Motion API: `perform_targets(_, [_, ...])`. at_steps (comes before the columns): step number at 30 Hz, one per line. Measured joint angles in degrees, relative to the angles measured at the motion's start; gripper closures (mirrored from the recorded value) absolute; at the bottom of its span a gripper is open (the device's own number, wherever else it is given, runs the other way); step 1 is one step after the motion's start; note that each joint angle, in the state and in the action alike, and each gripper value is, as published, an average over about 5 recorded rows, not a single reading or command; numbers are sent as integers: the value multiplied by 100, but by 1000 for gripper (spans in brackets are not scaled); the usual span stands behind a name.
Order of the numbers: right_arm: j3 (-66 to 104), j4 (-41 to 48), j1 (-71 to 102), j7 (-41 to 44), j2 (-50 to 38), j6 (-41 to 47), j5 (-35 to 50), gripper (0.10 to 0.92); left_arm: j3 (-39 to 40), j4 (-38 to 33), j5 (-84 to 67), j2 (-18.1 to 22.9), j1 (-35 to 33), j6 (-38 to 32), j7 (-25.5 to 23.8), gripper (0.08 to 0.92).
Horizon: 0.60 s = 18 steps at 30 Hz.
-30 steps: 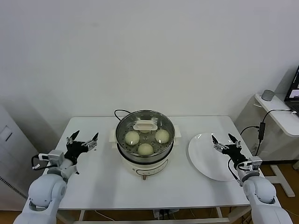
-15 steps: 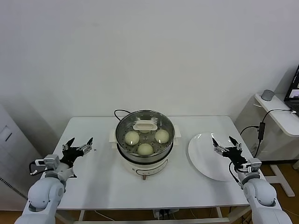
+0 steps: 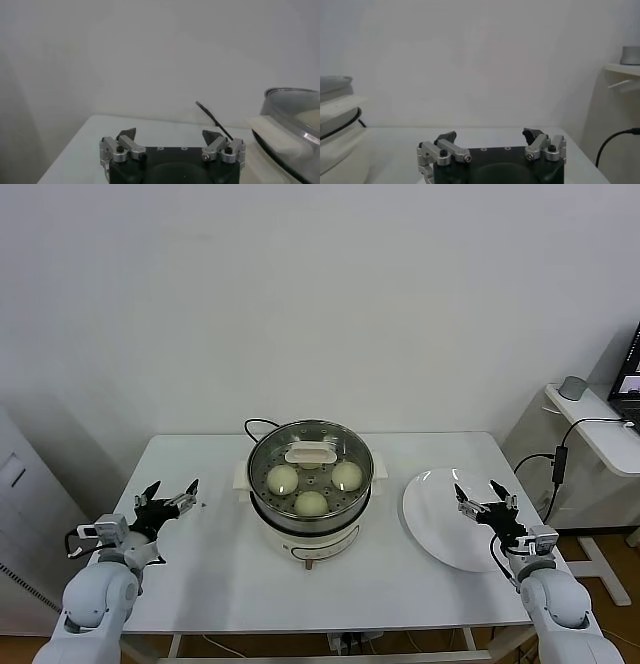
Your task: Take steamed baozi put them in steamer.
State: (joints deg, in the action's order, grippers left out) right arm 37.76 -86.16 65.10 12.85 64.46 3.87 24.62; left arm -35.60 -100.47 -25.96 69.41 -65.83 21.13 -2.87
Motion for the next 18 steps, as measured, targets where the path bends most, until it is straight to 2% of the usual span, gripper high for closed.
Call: perform_targets(18, [-69,103,-86,-86,43,110,-26,203,87,107,-9,-11,72,-7,-19,177])
